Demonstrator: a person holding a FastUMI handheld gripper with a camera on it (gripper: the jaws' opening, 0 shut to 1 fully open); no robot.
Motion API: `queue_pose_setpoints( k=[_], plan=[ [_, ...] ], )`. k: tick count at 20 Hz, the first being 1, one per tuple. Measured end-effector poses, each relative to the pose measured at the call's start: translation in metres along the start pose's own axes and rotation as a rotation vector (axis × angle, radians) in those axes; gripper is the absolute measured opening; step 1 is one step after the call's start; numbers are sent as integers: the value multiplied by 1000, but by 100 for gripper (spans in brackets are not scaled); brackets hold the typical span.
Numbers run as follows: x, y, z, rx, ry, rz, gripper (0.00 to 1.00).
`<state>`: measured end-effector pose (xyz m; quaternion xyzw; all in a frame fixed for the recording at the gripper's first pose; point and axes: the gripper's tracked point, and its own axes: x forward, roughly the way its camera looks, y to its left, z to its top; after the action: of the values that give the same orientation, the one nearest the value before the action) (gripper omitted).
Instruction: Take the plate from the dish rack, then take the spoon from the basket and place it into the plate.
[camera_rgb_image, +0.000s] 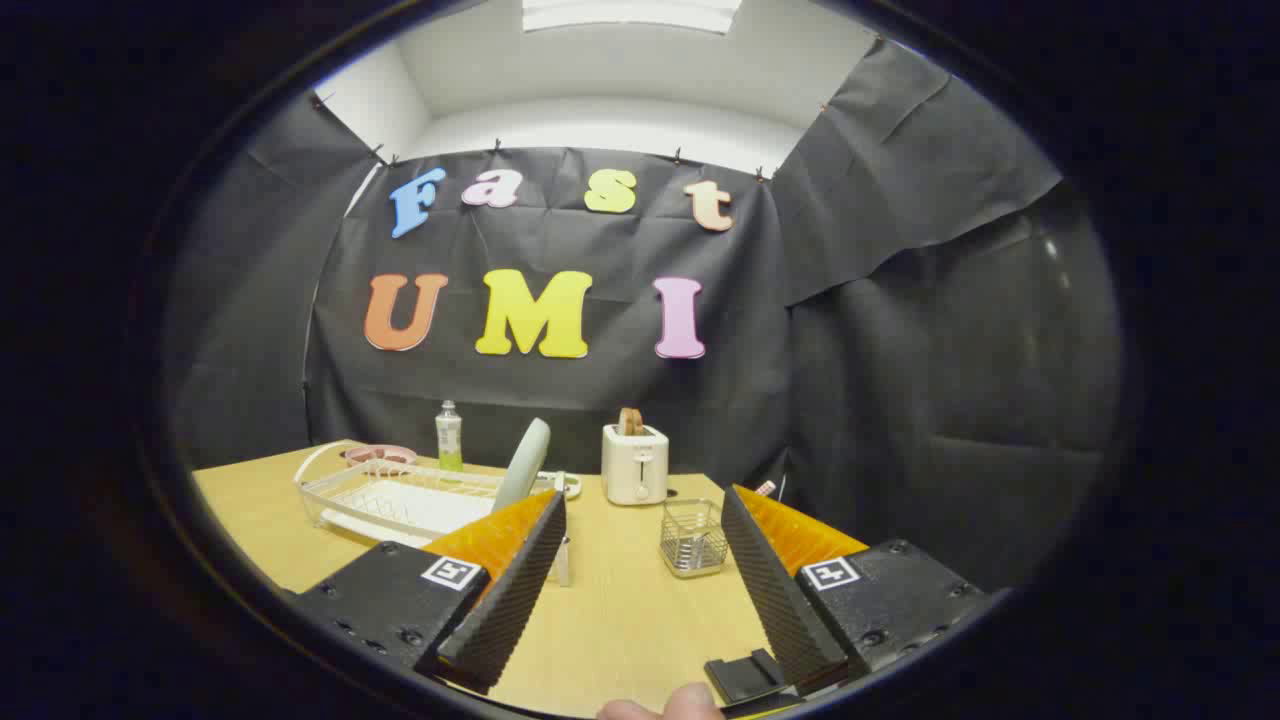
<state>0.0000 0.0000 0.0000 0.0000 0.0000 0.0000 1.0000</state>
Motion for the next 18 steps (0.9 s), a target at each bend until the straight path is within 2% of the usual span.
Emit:
queue_pose_setpoints(
  k=[11,18],
  plan=[
    [4,10,3,11,7,16,100],
    [13,10,12,-30,25,27,100]
  ],
)
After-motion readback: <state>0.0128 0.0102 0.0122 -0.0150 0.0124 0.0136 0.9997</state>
